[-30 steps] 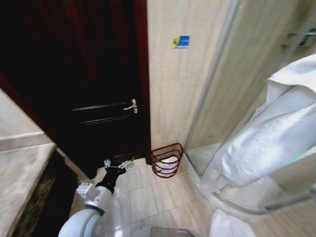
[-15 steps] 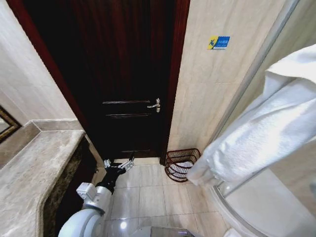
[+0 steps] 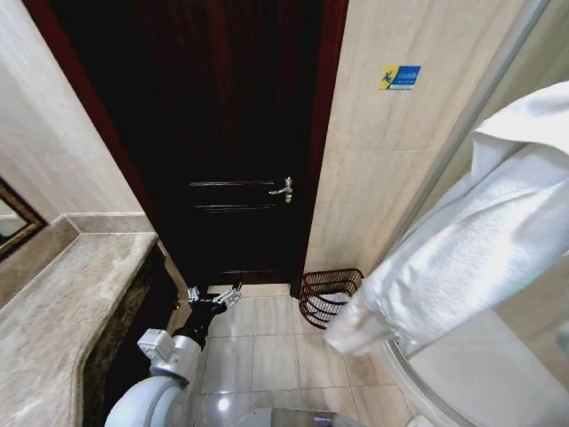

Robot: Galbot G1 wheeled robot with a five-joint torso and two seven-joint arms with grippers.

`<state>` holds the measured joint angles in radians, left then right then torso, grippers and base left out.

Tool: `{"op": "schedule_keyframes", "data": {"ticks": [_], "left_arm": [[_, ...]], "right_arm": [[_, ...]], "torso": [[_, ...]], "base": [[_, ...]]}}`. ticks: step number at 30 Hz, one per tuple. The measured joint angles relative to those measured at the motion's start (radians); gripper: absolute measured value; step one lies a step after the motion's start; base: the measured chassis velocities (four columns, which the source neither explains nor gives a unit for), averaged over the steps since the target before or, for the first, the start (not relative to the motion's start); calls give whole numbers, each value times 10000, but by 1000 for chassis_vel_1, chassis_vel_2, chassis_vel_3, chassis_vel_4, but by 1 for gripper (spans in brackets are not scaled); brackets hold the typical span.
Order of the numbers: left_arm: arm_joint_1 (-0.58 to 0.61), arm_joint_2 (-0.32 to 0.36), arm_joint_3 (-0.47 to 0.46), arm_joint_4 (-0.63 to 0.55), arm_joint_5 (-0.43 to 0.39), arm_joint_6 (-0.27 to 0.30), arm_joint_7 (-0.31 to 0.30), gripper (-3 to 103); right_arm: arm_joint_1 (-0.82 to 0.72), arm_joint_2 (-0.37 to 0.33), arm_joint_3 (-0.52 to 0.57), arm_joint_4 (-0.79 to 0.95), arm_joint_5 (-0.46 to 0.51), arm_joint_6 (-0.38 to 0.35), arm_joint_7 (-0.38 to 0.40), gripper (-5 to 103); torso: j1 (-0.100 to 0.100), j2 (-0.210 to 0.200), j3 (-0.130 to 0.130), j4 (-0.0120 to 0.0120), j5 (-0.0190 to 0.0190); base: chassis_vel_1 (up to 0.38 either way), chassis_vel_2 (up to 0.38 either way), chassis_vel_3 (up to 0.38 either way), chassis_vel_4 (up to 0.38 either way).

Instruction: Discard the used towel into the hamper.

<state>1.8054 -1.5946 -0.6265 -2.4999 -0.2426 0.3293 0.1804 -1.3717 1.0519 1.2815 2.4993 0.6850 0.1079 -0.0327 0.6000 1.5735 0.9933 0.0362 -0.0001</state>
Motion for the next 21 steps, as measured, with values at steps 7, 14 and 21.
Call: {"op": "schedule_keyframes", "data": {"ticks": [7, 14, 21], "left_arm": [[0, 0, 0, 0, 0, 0, 0, 99], [0, 0, 0, 0, 0, 0, 0, 99], [0, 0, 0, 0, 0, 0, 0, 99]], "right_arm": [[-140, 254, 248, 6, 180, -61, -110, 5], [-96, 308, 621, 13, 425, -35, -161, 5], [11, 293, 575, 13, 392, -78, -234, 5]], "torso": [[0, 0, 0, 1, 2], [0, 0, 0, -1, -1], [0, 0, 0, -1, 1]], "base": [[73, 73, 77, 72], [35, 43, 40, 38], [0, 0, 0, 0]]}}
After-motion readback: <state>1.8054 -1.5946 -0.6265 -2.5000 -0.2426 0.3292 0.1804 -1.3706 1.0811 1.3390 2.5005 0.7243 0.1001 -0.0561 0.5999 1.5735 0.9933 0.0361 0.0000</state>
